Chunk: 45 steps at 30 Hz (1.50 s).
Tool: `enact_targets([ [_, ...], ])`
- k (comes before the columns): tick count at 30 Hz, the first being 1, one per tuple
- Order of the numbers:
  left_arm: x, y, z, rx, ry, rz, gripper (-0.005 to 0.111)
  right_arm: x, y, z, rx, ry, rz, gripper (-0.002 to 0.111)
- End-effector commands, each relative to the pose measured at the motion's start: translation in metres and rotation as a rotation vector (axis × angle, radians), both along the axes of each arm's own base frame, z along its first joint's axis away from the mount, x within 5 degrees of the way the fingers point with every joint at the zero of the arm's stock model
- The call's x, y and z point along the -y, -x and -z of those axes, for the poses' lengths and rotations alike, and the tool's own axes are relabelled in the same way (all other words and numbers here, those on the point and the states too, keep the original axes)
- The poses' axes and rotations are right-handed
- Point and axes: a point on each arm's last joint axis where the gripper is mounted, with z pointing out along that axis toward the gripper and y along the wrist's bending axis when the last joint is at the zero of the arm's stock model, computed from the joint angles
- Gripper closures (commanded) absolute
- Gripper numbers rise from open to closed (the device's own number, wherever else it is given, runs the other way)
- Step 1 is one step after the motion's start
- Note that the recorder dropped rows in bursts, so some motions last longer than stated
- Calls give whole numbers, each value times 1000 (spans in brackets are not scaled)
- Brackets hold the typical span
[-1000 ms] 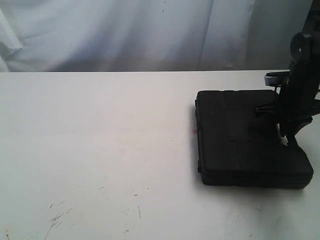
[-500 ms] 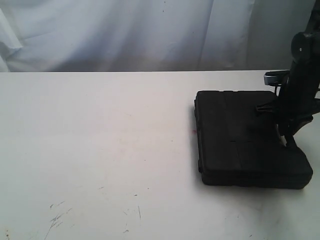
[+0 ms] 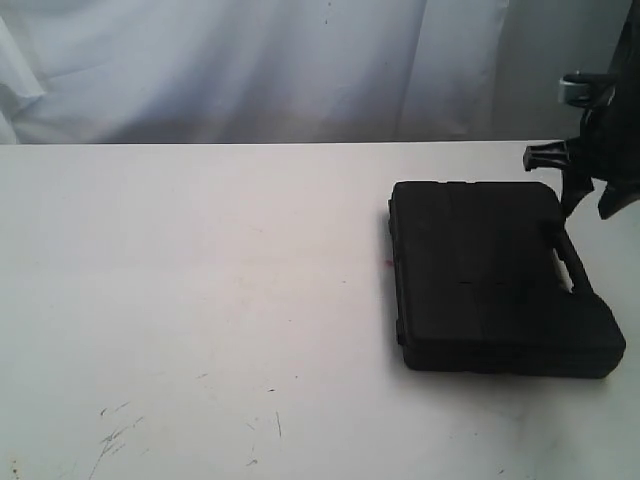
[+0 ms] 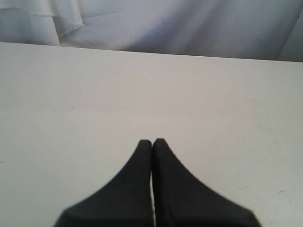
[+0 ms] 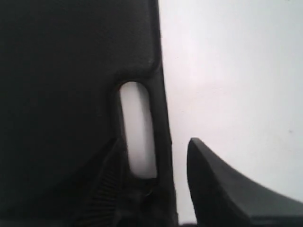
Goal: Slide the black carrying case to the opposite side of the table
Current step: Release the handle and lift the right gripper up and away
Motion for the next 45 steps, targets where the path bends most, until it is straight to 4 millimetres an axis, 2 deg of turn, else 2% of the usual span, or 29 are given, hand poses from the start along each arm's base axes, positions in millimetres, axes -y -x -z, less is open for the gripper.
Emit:
enact_targets([
  [1,0,0,0,11,3,3,107,-9,19,-53,102,-104,-8,92],
  [4,0,0,0,11,3,3,107,-17,35,-83,192,-164,-50,108],
  [6,0,0,0,11,3,3,107,-21,50,-102,274,-198,-72,108],
  [7,0,0,0,11,3,3,107,-25,66,-116,360,-224,-96,108],
  [11,0,0,0,11,3,3,107,-29,105,-135,521,-264,-133,108],
  [12,0,0,0,11,3,3,107,-31,128,-142,588,-286,-151,108],
  [16,0,0,0,11,3,3,107,-31,172,-152,703,-333,-187,108],
  [18,0,0,0,11,3,3,107,-25,212,-157,782,-362,-216,108],
  [22,0,0,0,11,3,3,107,-15,246,-156,829,-378,-224,108],
  [25,0,0,0,11,3,3,107,-4,287,-153,794,-428,-206,108],
  [33,0,0,0,11,3,3,107,15,341,-173,967,-466,-228,108],
  [39,0,0,0,11,3,3,107,33,364,-179,1122,-375,-175,108],
  [42,0,0,0,11,3,3,107,39,370,-172,1162,-309,-64,108],
  [45,0,0,0,11,3,3,107,43,376,-150,1225,-272,27,108],
])
